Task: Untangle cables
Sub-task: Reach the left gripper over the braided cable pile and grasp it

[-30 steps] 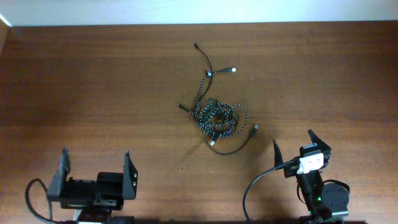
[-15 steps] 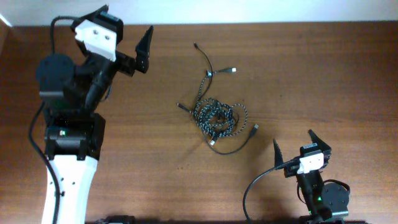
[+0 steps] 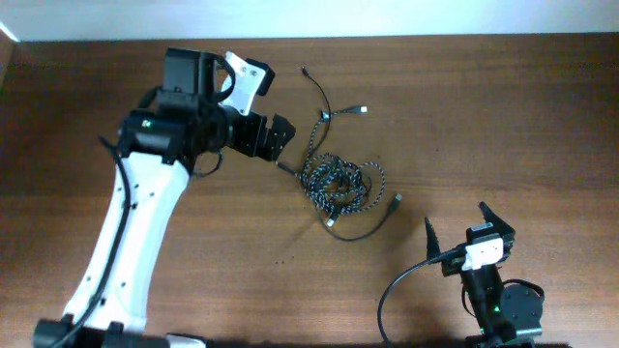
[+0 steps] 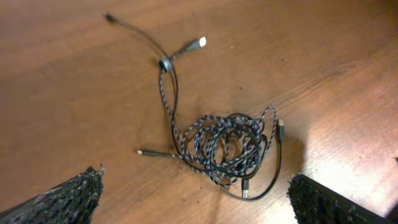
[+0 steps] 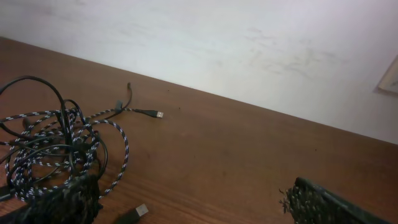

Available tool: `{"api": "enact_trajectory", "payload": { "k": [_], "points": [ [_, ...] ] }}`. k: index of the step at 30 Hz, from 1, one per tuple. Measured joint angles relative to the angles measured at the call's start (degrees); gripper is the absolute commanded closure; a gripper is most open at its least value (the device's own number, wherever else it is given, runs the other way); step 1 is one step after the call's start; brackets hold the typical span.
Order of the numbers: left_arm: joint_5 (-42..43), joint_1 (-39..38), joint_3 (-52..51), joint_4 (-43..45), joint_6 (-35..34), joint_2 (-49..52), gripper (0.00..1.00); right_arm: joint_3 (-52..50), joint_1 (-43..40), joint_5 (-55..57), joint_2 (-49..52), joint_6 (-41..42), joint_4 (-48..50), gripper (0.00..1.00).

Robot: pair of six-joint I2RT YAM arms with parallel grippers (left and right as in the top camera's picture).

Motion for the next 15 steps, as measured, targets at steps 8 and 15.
{"api": "enact_trajectory", "payload": {
  "k": [8, 15],
  "points": [
    [-21.1, -25.2, 0.0, -2.4, -8.4, 7.1, 0.01, 0.0, 0.0, 0.0, 0.0, 0.0, 0.0, 0.01],
    [-28.8, -27.9, 0.0, 0.7, -8.9, 8.9, 0.01, 0.0, 0.0, 0.0, 0.0, 0.0, 0.0, 0.01]
  ]
}}
